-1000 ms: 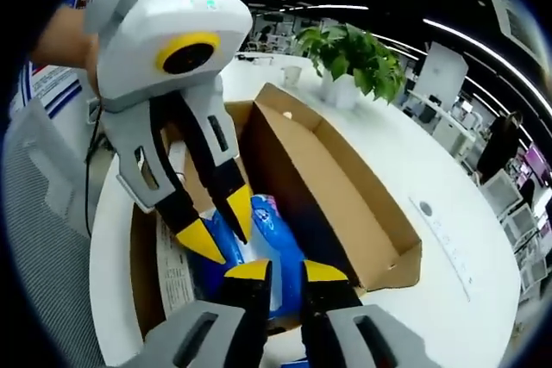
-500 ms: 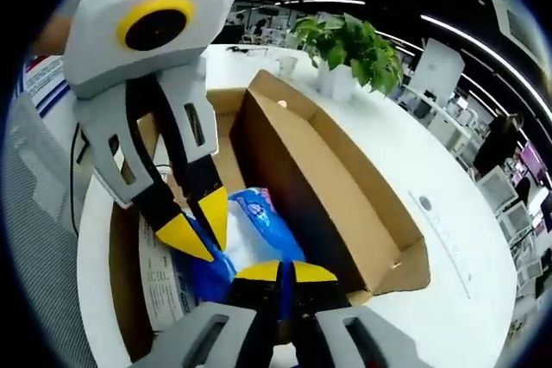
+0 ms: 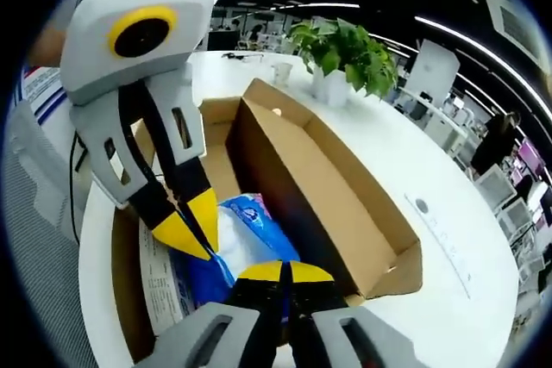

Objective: Operate the shoe box by opening the lid, removing the specified soft item, and placing it in the target area until the item is outside and the box remains undamaged.

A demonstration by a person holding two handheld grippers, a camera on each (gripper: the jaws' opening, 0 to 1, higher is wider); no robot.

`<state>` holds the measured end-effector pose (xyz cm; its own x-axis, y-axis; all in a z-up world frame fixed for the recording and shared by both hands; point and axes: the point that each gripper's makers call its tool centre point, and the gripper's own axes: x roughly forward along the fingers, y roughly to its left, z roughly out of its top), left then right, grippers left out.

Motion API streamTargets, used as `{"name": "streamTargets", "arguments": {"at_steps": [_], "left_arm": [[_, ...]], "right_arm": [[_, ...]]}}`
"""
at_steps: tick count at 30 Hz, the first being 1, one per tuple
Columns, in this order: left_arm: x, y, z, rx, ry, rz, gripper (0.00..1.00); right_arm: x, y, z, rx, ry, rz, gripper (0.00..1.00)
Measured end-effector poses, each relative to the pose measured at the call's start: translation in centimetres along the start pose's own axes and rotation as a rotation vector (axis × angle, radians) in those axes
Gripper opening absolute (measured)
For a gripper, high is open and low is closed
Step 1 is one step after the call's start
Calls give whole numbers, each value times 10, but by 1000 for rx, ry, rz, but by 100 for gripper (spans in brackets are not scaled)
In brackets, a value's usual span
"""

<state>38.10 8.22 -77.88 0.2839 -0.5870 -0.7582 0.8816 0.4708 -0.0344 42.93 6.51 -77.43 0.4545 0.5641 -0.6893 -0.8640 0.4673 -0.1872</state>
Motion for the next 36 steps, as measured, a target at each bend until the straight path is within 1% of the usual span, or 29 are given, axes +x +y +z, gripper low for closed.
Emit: {"name": "streamTargets", "arguments": {"at_steps": [9,14,23,26,31,36], "left_arm": [[-11,1,9,25,-11,9,0],[-17,1,13,26,-21,12,0],[-29,1,21,59,-30,21,0],[-34,1,25,67,-36,26,0],[-42,2,33,66,-56,27,0],[-50,1,41,78,-67,25,0]], "right_arm": [[-7,-3,12,14,-33,-6,0],[-11,-4,18,12,-46,-8,0],[-19,-5,28,14,-71,-11,0],[-22,-7,33,8,-78,-12,0],[-28,-11,42,28,-100,-13,0],[-34,-12,49,19,-110,-13,0]]}}
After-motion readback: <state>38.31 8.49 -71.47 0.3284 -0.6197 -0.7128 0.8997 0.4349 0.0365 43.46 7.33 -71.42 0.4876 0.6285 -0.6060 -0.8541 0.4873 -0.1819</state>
